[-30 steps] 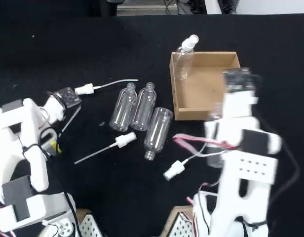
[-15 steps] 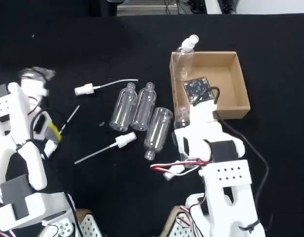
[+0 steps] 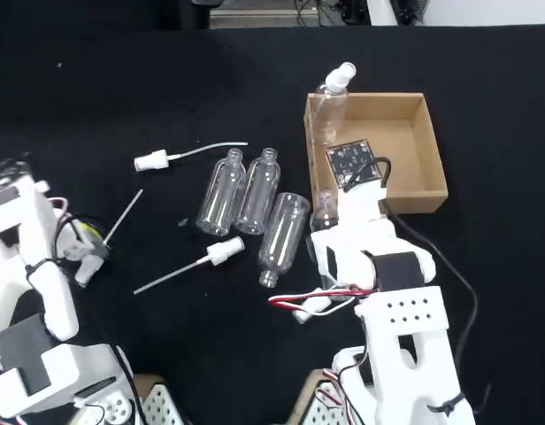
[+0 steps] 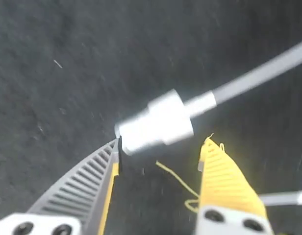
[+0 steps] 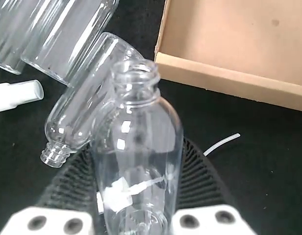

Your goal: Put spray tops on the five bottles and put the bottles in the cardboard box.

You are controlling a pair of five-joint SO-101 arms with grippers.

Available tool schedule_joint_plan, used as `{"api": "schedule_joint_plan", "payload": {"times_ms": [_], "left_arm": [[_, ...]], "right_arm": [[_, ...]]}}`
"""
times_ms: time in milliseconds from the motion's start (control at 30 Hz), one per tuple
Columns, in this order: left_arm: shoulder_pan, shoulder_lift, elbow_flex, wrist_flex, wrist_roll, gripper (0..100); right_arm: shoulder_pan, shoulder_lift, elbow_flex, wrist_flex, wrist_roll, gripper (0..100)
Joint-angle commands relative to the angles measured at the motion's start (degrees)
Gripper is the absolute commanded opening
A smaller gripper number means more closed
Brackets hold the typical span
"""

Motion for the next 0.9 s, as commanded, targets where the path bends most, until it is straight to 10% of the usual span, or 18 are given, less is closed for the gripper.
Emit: {"api": "schedule_joint_plan", "payload": {"times_ms": [0,267,467,700,867], "left_arm": [[-4.2,-0.3,-1.4,-7.7,6.5,26],[-3.5,1.1,-2.1,-21.2,13.9,26],[-3.5,0.6,-10.2,-3.1,12.4,26],[-3.4,3.3,-14.2,15.4,-31.9,26],[-5.8,9.4,-13.8,16.0,-41.9,26]], "right_arm": [[-0.6,-1.7,-0.3,-1.4,-0.4,1.1],[-0.6,-1.7,-0.2,-1.4,-0.5,1.1],[-0.6,-1.7,-0.2,-1.4,-0.5,1.1],[-0.6,-1.7,-0.2,-1.4,-0.4,1.1],[-0.6,-1.7,-0.2,-1.4,-0.4,1.1]]}}
